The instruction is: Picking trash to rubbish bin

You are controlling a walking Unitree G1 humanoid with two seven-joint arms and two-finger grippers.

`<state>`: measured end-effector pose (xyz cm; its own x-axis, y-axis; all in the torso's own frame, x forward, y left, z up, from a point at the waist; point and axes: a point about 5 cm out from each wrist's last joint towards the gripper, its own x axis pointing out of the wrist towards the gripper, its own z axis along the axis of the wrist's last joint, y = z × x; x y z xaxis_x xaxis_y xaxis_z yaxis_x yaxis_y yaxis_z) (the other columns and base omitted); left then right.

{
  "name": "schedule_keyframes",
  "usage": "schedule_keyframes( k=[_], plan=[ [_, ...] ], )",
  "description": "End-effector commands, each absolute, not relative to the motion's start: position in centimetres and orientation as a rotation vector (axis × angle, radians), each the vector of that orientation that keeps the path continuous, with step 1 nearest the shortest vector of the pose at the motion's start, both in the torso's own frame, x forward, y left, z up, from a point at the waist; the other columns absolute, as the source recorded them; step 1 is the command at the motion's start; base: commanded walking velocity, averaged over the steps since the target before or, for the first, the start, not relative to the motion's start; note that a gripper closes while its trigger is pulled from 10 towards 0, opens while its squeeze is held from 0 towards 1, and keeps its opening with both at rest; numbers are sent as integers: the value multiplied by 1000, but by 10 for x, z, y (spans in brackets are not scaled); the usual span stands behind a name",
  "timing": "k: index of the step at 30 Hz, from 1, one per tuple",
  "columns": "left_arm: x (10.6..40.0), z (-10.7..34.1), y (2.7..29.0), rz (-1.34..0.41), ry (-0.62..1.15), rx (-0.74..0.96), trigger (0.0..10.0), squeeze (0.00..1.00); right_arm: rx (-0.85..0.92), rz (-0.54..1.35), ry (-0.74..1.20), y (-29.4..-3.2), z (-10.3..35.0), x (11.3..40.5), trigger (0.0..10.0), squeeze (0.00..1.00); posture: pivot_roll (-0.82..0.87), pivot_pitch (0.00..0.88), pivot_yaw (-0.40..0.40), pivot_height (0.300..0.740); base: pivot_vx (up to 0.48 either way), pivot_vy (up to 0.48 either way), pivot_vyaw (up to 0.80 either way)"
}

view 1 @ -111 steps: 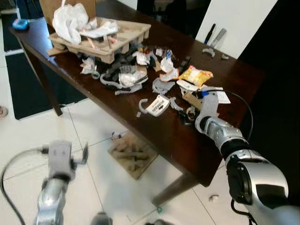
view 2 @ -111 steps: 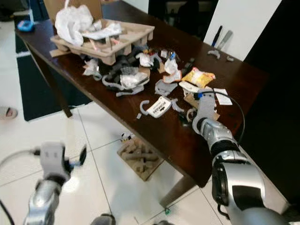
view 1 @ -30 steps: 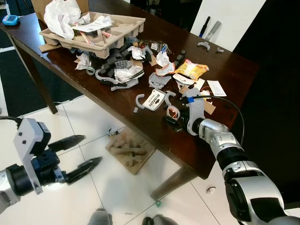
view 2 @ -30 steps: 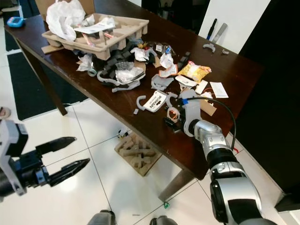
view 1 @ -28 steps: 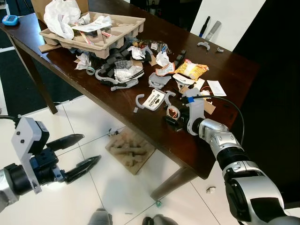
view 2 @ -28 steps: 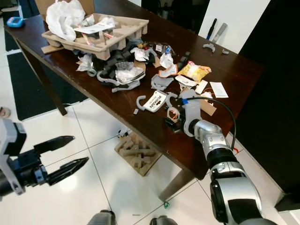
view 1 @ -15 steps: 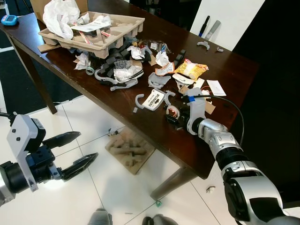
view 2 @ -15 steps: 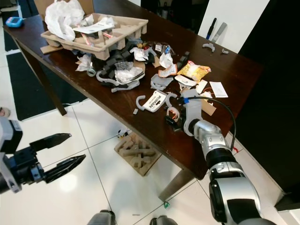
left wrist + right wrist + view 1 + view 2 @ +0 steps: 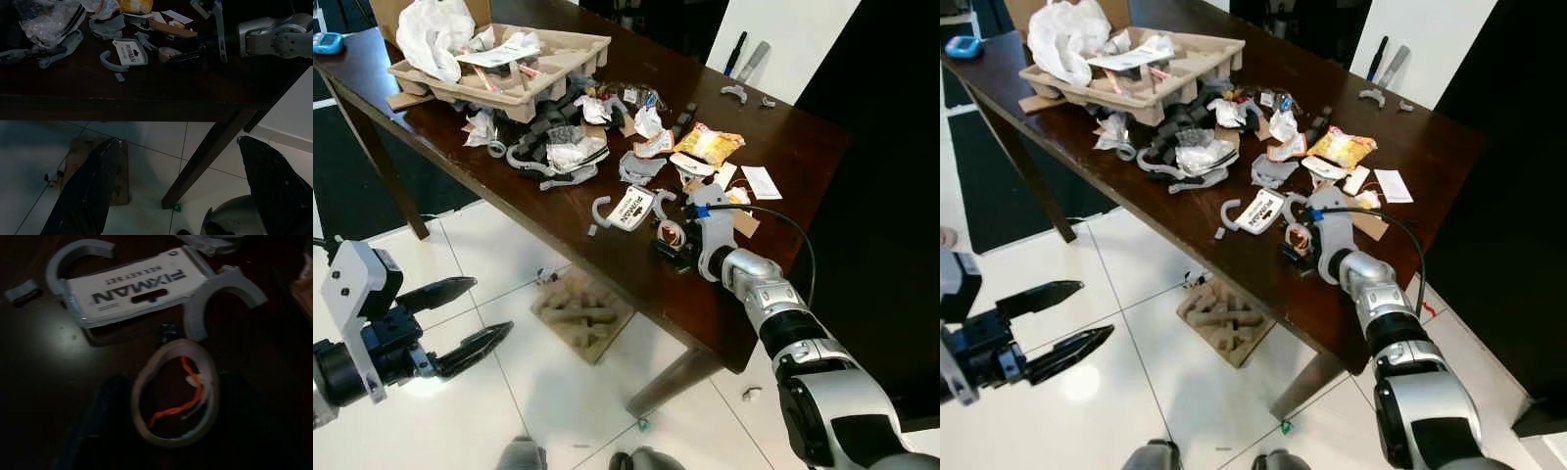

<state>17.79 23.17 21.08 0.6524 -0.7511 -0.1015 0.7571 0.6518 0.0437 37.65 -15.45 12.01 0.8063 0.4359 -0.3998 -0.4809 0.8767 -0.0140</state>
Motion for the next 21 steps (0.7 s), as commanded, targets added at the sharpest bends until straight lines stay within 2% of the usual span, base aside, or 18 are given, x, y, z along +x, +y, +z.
schedule_keyframes(
  k=[1,14,21],
  plan=[
    [175,211,231,-871,99,110,10000,0,-133,477,544,-161,88,361,0,0,245,188,-125,740,0,0,0],
    [175,215,231,-861,82,124,10000,0,-142,443,539,-167,88,362,0,0,244,191,-122,740,0,0,0],
    [190,230,236,-748,-19,221,10000,0,4,387,364,-170,113,375,0,0,246,191,-121,740,0,0,0]
  ],
)
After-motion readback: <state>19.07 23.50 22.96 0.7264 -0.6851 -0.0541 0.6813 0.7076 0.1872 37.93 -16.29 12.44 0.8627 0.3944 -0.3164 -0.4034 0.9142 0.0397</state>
